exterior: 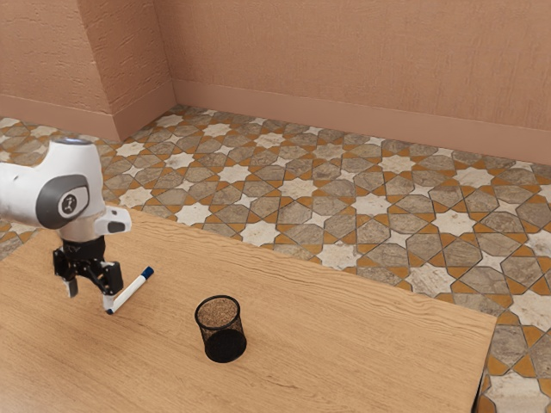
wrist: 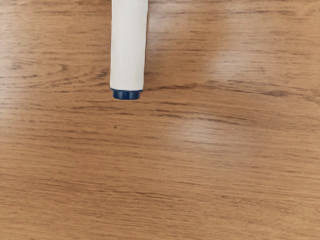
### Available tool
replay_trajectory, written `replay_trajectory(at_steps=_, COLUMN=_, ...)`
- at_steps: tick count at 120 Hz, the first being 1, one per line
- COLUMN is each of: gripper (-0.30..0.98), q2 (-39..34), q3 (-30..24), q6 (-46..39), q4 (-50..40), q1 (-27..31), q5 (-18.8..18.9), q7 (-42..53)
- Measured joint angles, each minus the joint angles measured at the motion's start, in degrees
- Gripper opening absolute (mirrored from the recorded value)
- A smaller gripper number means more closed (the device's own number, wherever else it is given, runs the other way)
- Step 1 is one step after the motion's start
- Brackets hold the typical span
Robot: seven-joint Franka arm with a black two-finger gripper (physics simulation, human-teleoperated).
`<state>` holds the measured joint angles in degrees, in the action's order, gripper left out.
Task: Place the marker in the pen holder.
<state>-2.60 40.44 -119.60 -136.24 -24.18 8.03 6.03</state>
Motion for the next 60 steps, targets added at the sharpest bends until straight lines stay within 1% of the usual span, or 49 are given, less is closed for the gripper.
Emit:
replay_trajectory(at_steps=12, gripper=0.69, q2=3.3, q3=0.0, q6=-5.2, q4=1.7, q1=0.9, q5=-3.6, q7=2.2)
replay_trajectory(at_steps=20, gripper=0.69, q2=7.6, q3=-0.4, q6=-8.4, q4=4.4, q1=1.8, q5=-6.7, q7=3.8)
replay_trajectory(at_steps=30, gripper=0.69, q2=14.9, q3=-0.8, q6=-11.2, q4=9.3, q1=1.3, q5=-13.3, q7=7.0)
replay_trajectory(at_steps=38, gripper=0.68, q2=17.8, q3=-1.6, q6=-12.7, q4=11.2, q1=1.3, q5=-17.0, q7=9.8)
replay_trajectory(at_steps=45, gripper=0.68, q2=18.6, q3=-1.9, q6=-12.9, q4=11.8, q1=1.4, q5=-18.9, q7=12.0)
replay_trajectory(at_steps=60, gripper=0.68, q2=19.5, q3=-2.1, q6=-12.8, q4=12.0, q1=1.5, q5=-21.6, q7=16.1)
